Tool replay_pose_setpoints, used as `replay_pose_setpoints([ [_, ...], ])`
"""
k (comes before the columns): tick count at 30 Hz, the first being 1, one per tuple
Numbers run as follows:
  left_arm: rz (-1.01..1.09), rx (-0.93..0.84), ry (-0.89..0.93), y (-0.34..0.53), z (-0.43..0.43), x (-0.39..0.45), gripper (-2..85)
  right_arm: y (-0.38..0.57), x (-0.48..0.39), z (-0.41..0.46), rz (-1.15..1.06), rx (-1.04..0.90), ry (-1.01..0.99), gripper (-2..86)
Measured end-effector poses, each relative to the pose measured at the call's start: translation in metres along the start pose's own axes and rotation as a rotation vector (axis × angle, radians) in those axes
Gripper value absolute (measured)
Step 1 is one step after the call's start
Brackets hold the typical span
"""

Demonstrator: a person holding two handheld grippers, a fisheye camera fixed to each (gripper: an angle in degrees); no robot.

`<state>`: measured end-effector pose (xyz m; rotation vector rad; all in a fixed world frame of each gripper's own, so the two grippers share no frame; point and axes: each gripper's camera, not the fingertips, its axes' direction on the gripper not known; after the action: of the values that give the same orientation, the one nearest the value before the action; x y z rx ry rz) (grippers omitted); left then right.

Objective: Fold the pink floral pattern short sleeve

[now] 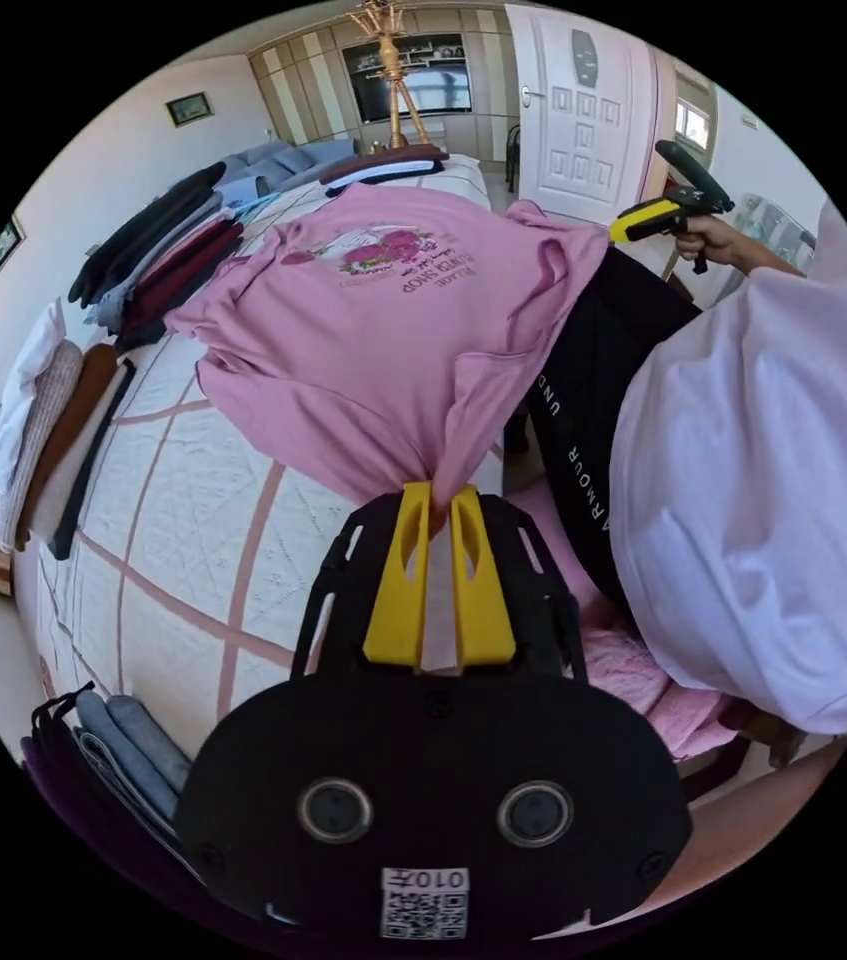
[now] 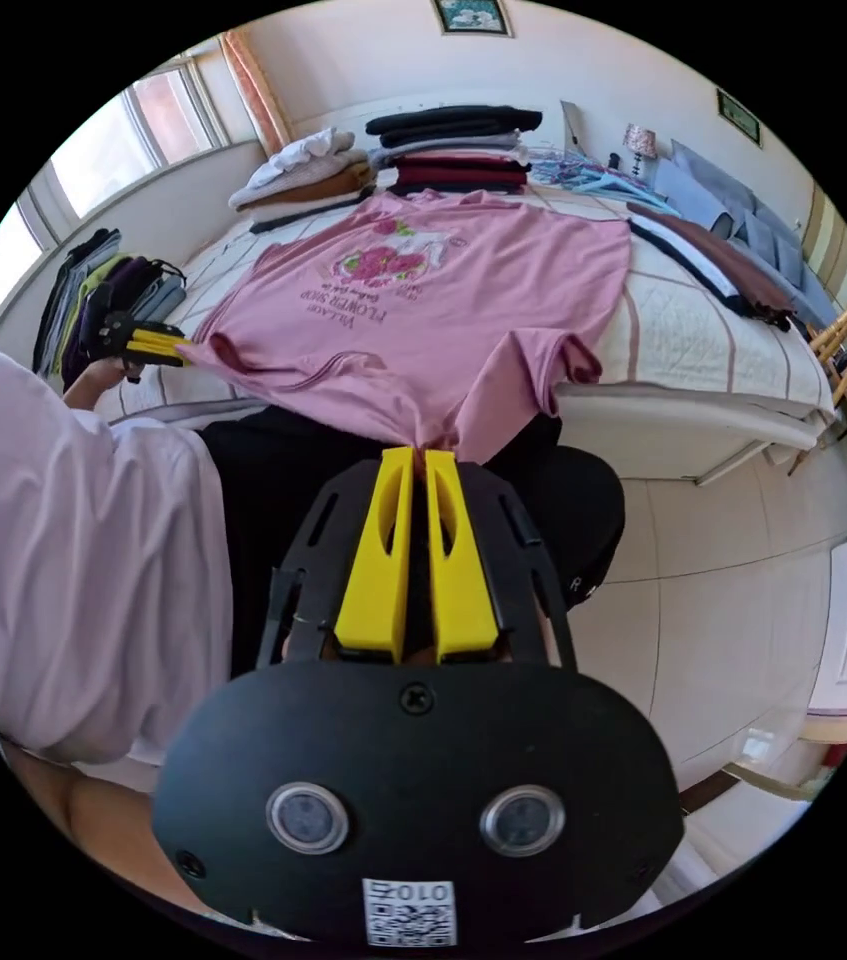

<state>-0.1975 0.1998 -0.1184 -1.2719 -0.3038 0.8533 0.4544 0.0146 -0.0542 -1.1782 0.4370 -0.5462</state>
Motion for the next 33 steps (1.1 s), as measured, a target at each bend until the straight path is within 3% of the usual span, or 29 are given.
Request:
replay_pose_setpoints([
  [5,0.04,-0.051,0.14,0.01,-0.048,-0.01,7.3,-0.01,0.006,-0.039,-0.041,-0.007,-0.017,8.1],
  [7,-0.062,0.037,0.074,0.016,-0.08,-0.031,8.9,-0.021,0.031,-0.069,0.077,0.112,-0.007,10.0],
  [10,-0.444,0.116,-0.049,0.027,-0.103,-0.106,11.5,-0.046,0.074,-0.087,0.323,0.236,0.04,11.8],
  [14,-0.69,0.217,0.025,0.022,-0.1,-0.176,12.8,-0.088,0.108,-0.07,0.47,0.184,0.012,12.5],
  [18,-0.658,0.094,0.014,-0.01,-0.072,-0.196,12.4,-0.111,0.114,-0.058,0.501,0.16,-0.057,11.2],
  [22,-0.632,0.104,0.099,-0.026,-0.059,-0.197,10.2,-0.121,0.111,-0.06,0.493,0.105,-0.039,10.3],
  [25,-0.631,0.089,0.017,-0.032,-0.062,-0.189,5.3,-0.125,0.11,-0.065,0.492,0.088,-0.039,7.9],
  [29,-0.522,0.173,0.021,-0.032,-0.101,-0.173,0.6,-0.134,0.102,-0.078,0.454,0.049,-0.023,4.2],
  [33,-0.672,0.216,0.042,0.011,-0.147,-0.185,0.1,-0.138,0.088,-0.103,0.442,0.04,0.073,3.7],
])
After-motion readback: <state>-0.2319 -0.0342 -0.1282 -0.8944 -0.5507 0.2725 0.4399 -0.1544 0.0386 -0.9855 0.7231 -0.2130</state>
